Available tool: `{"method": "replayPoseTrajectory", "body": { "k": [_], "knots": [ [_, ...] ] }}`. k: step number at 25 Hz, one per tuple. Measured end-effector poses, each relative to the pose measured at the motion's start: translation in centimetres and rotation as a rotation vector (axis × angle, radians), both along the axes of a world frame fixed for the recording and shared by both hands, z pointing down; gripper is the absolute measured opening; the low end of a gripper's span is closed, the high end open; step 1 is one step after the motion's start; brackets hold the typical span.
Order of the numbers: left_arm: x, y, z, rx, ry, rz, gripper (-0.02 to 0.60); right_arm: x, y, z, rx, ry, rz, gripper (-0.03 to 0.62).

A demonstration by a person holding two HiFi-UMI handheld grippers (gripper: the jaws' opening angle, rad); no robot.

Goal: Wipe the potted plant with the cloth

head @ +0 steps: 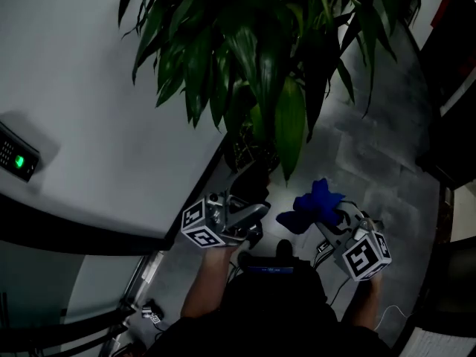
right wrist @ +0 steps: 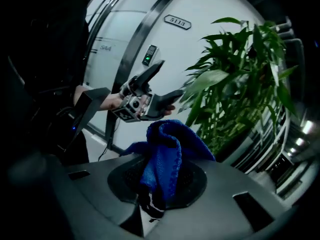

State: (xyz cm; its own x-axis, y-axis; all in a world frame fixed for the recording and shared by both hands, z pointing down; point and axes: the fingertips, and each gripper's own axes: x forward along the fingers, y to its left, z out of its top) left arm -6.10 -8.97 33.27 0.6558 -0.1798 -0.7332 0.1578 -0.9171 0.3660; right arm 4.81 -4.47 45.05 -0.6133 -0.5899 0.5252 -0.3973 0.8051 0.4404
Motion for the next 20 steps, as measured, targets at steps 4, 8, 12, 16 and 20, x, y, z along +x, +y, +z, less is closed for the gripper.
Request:
{"method": "replayPoseTrajectory", "body": {
  "k": [4,8,12,16,20],
  "knots": [
    [-0.5,2.2,-2.6,0.049,0.052,0.036,0.38,2.9,-1.3,-6.9,0.083,-0.287,0.147,0.075],
    [1.3,5.4,-7.8,0.215,0.055,0.086,0.359,6.3,-1.6,-15.0,0.232,-0.623,0.157,0.075],
    [4.6,3.0,-8.9,0.186,-0.02,0.075,0.359,9.1,-2.4,-20.7,0.305,-0.975,0.111,0.075],
    [7.3,-2.0,-6.5,0.053,-0.157,-0.03,0.365,9.9,-3.7,-22.8,0.348,-1.036,0.061,0.075],
    [8.2,-6.2,-7.1,-0.005,-0.208,-0.178,0.381,10.2,-5.2,-24.3,0.363,-1.028,-0.018,0.075]
  ]
}}
